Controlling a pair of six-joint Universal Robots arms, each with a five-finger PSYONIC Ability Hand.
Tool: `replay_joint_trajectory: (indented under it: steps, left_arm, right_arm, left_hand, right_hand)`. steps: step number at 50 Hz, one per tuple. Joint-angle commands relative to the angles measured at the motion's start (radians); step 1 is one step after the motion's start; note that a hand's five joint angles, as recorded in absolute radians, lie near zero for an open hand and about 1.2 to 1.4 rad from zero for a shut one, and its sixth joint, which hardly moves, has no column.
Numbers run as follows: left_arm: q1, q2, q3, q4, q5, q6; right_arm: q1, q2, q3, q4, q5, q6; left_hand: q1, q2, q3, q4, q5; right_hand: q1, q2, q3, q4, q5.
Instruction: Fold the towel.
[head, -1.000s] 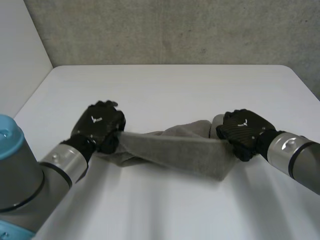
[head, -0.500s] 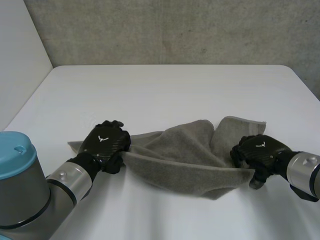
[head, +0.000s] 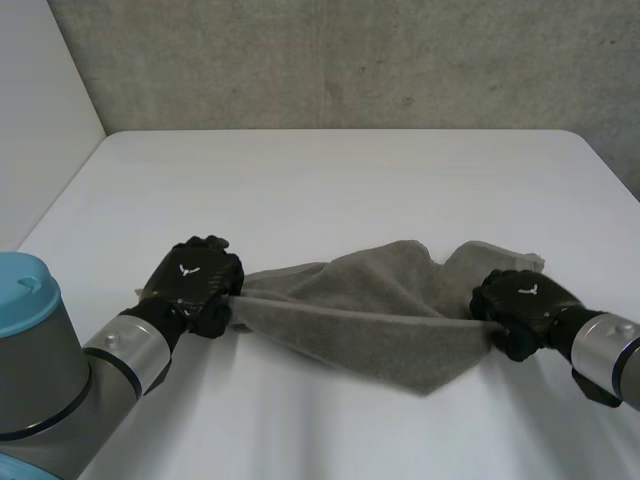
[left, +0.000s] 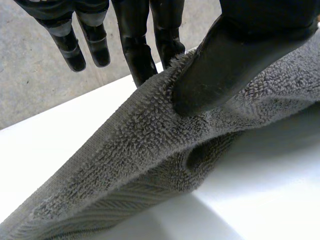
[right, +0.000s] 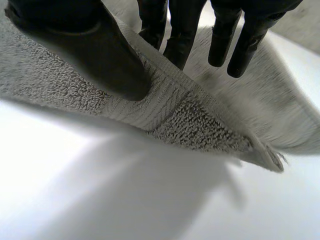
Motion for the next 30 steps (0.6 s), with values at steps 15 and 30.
replay_joint_trajectory:
  steps: [15,30]
  left_arm:
    - [0.001,-0.202,0.05,0.043,-0.01,0.003]
    - [0.011,-0.18,0.015,0.034,-0.015,0.005]
  right_arm:
    - [-0.124,-0.149,-0.007,0.029,-0.08,0.089]
    - [-0.196,-0.159,-0.004,0.041,-0.11,0.089]
  left_hand:
    - [-0.292,-0.328,-0.052,-0.059,-0.315]
    - [-0.286,-0.323,-0.052,-0.059,-0.309]
  right_hand:
    - [0.077,0.074,-0.043,-0.076,0.054]
    - [0.077,0.074,-0.043,-0.076,0.054]
